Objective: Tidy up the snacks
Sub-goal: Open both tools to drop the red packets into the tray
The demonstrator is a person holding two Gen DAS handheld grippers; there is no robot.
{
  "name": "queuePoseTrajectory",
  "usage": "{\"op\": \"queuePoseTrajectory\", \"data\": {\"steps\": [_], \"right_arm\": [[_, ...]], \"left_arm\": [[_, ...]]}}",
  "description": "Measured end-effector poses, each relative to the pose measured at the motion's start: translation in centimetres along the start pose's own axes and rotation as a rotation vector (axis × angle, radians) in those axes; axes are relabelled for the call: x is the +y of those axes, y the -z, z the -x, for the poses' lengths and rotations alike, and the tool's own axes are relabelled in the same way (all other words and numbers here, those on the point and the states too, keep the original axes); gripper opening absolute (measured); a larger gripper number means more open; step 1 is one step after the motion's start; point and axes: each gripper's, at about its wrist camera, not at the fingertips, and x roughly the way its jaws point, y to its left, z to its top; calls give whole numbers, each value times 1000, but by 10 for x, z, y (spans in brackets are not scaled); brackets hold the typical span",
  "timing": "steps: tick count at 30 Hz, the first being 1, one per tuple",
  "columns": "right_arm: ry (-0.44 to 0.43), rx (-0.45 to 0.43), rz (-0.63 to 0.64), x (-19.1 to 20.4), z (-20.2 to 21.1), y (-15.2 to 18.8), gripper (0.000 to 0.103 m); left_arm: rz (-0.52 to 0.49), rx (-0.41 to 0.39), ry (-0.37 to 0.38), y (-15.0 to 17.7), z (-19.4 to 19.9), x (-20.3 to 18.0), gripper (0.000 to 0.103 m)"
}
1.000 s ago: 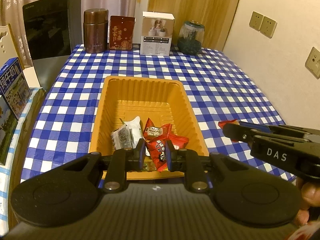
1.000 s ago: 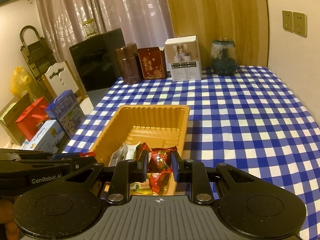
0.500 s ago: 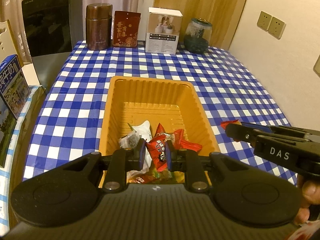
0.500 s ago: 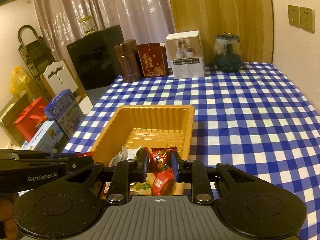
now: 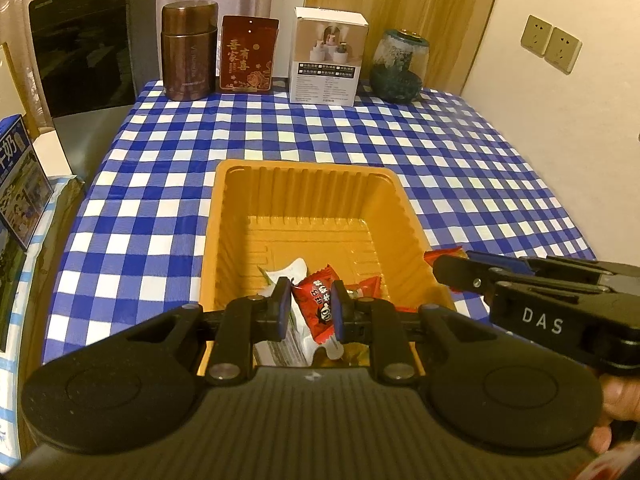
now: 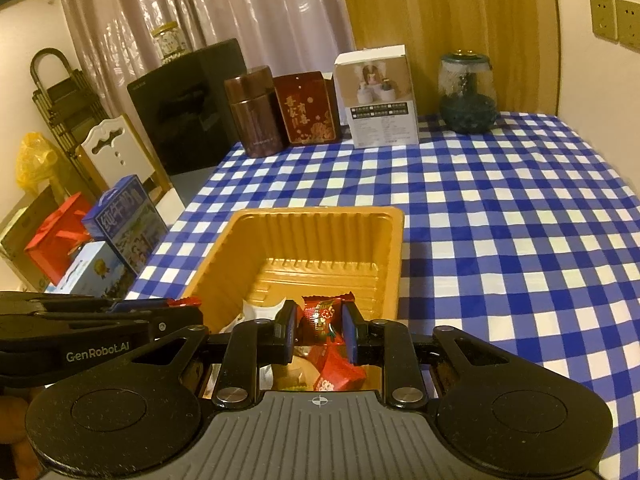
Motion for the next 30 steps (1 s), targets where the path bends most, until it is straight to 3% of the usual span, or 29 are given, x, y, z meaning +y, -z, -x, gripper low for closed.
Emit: {"op": "queuePoseTrajectory", "data": {"steps": [18, 20, 21, 30], "right_arm": [[13, 5, -31, -10, -25, -16, 24], [13, 6, -32, -10, -26, -16, 24], [13, 6, -33, -10, -26, -16, 24], [11, 13, -46, -12, -25, -12, 25]], "left_arm": [[-5, 14, 12, -21, -36, 13, 19], [-3, 18, 14, -23, -40, 13, 26], [2, 12, 8, -24, -41, 14, 38], [31, -2, -21, -19, -29, 24, 39]]}}
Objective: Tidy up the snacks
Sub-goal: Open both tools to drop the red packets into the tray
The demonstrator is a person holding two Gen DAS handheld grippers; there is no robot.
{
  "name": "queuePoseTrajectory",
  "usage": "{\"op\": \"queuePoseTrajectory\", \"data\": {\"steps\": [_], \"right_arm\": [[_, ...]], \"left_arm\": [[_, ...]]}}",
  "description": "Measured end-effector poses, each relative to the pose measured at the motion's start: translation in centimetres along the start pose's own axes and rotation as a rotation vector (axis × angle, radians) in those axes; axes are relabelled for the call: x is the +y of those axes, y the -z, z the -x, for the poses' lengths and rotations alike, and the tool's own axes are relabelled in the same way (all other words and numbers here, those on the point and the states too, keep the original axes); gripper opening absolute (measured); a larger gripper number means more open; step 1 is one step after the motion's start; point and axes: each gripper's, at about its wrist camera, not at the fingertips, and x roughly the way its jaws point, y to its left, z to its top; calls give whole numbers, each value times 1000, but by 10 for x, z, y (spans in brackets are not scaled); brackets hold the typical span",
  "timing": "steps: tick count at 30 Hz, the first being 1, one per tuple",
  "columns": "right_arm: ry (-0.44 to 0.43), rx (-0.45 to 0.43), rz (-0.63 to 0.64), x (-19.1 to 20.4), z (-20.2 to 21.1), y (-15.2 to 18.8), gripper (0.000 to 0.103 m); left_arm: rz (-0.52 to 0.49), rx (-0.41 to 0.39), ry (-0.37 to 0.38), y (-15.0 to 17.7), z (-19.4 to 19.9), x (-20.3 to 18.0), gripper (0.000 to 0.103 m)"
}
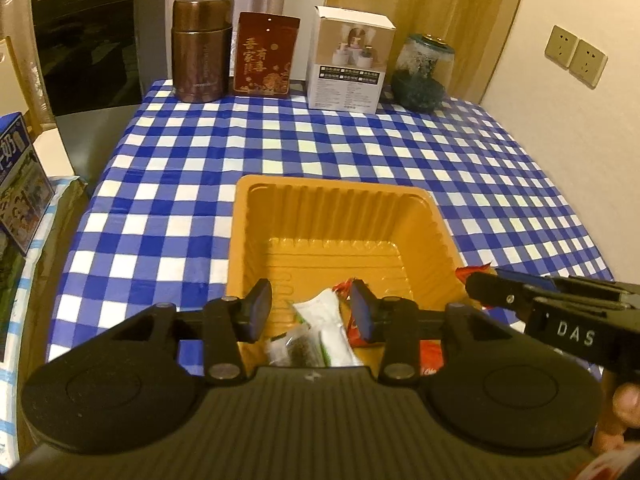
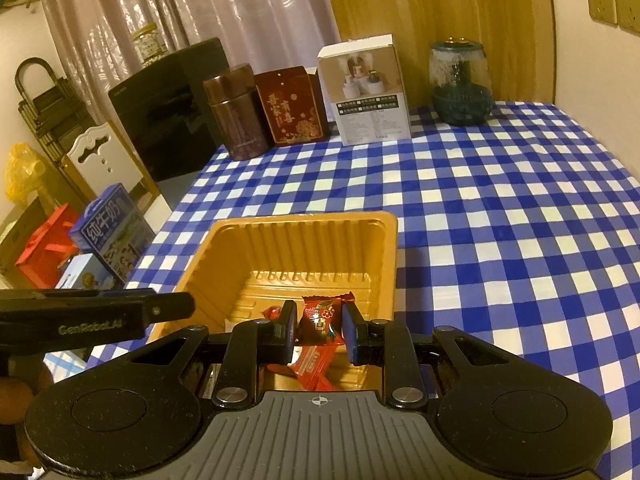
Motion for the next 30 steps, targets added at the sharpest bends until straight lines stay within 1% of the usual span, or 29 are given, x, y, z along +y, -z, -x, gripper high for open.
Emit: {"op": "queuePoseTrajectory", "data": {"steps": [4, 13, 30], "right_arm": [[-8, 0, -2, 4, 2, 1, 25], [-25, -10, 11, 14, 9, -2, 25], [-41, -5, 17, 22, 7, -6, 25]], "left_arm": [[-12, 10, -15, 5, 5, 1, 39], [-4, 29, -16, 14, 11, 4, 40], [-10, 23, -19, 14, 18, 10, 41]]}}
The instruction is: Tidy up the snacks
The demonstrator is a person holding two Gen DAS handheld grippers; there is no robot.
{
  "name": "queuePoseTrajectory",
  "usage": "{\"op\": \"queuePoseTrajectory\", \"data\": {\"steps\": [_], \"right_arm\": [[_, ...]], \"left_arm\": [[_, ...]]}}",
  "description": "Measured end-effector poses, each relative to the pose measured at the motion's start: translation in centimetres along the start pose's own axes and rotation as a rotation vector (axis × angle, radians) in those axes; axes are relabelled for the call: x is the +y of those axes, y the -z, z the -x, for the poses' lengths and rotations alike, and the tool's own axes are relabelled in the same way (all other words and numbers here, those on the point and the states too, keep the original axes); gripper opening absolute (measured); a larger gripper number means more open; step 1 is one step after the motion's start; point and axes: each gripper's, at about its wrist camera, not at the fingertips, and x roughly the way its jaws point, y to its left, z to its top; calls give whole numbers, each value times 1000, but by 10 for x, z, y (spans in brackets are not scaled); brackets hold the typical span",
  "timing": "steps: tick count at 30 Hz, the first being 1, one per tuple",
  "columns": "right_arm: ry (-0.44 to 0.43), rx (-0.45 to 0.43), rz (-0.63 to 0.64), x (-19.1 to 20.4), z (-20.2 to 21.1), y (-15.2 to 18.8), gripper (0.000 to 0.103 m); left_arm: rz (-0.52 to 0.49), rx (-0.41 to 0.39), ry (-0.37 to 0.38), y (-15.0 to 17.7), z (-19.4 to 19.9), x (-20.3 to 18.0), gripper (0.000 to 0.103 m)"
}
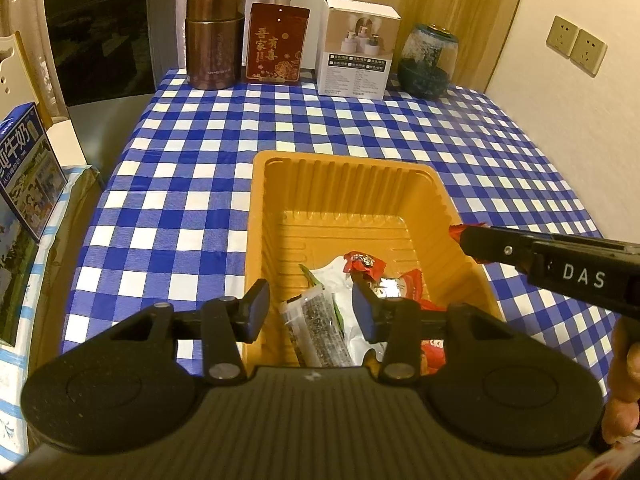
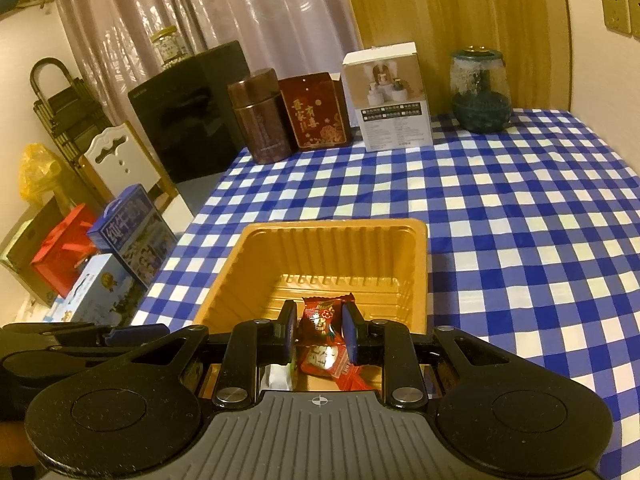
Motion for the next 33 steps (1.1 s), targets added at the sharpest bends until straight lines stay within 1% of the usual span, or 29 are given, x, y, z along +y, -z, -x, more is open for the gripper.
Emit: {"op": "queuePoseTrajectory", "data": {"steps": [3, 5, 6, 7, 8, 9, 11, 13, 15, 16, 18, 22, 24, 27, 33], "right_arm": [[-11, 4, 4, 2, -3, 0, 25], [-31, 4, 4, 4, -5, -1, 25], [-45, 6, -4, 4, -6, -1, 27], [-47, 5, -14, 3, -7, -1, 32], [-47, -5, -26, 2, -6, -2, 52], [-49, -19, -41, 0, -3, -2, 63], [-37, -27, -58, -4, 1, -2, 63], [-17, -27, -73, -9, 6, 0, 63], [9, -21, -86, -13, 14, 5, 63], [22, -14, -87, -15, 17, 7, 63], [48, 8, -80, -17, 24, 13, 64], [75, 39, -77, -18, 41, 26, 65], [89, 52, -72, -17, 52, 34, 68], [102, 64, -77, -16, 67, 45, 75], [113, 62, -55, -9, 105, 61, 78]], "left_arm": [[1, -1, -3, 0, -1, 1, 42], [3, -1, -5, 0, -1, 2, 46], [4, -2, -7, 0, -2, 3, 49], [5, -3, -8, 0, -1, 4, 51], [7, -4, -10, 0, -1, 4, 52], [9, -4, -13, 1, -1, 5, 55], [12, -5, -18, 3, 1, 6, 58], [18, -11, -24, 5, 4, 6, 67], [28, -20, -25, 9, 8, 6, 72], [35, -23, -27, 11, 12, 6, 79], [43, -32, -30, 15, 18, 4, 87], [52, -46, -41, 26, 34, -4, 99], [52, -55, -42, 31, 44, -7, 102], [53, -71, -63, 40, 61, -14, 103], [44, -88, -77, 57, 94, -29, 103]]}}
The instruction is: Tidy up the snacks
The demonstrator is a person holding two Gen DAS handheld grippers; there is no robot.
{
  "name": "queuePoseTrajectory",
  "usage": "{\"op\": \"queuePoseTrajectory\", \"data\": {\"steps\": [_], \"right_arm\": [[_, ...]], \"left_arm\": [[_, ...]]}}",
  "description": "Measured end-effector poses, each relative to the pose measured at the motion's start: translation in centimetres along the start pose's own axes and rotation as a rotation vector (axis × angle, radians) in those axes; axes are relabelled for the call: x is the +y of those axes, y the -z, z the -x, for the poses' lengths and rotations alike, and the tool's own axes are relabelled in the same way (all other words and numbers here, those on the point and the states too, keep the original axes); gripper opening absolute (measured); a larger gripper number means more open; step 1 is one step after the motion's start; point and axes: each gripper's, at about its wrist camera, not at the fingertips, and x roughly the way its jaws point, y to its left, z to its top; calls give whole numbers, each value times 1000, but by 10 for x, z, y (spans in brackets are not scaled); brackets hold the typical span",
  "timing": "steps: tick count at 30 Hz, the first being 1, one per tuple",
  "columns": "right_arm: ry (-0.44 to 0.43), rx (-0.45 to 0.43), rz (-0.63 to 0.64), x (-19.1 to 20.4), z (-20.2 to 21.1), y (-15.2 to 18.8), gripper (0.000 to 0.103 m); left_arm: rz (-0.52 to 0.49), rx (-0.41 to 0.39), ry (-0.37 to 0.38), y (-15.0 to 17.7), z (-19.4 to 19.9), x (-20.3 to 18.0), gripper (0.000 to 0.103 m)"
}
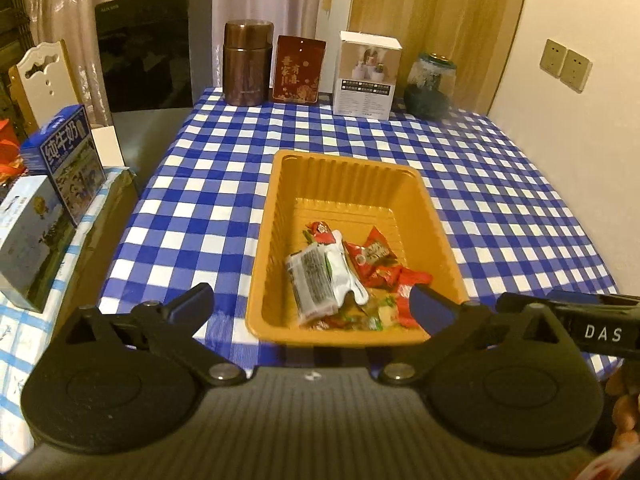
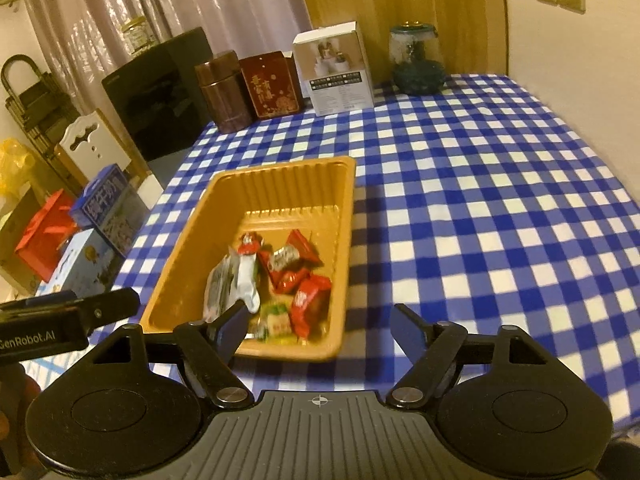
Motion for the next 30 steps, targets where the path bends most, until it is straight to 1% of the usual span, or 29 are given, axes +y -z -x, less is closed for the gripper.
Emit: {"op": "queuePoseTrajectory", "data": {"steps": [3, 6, 12, 15, 24, 30], "right_arm": [[13, -8, 15, 2, 19, 10, 79], [24, -8, 21, 3, 35, 20, 79], [47, -13, 33, 5, 63, 40, 80], [58, -16, 36, 7, 74, 49, 80], [54, -23, 41, 14, 86, 64, 80], [60, -36, 47, 17, 89, 64, 80]], "left_arm": [[-7, 5, 8, 7, 17, -7, 103], [-18, 9, -13, 17, 32, -16, 103], [-19, 5, -30, 36, 57, -26, 103], [-14, -1, -25, 44, 67, -28, 103], [-29, -12, -28, 59, 81, -30, 103], [-26, -19, -30, 62, 87, -29, 103]]}}
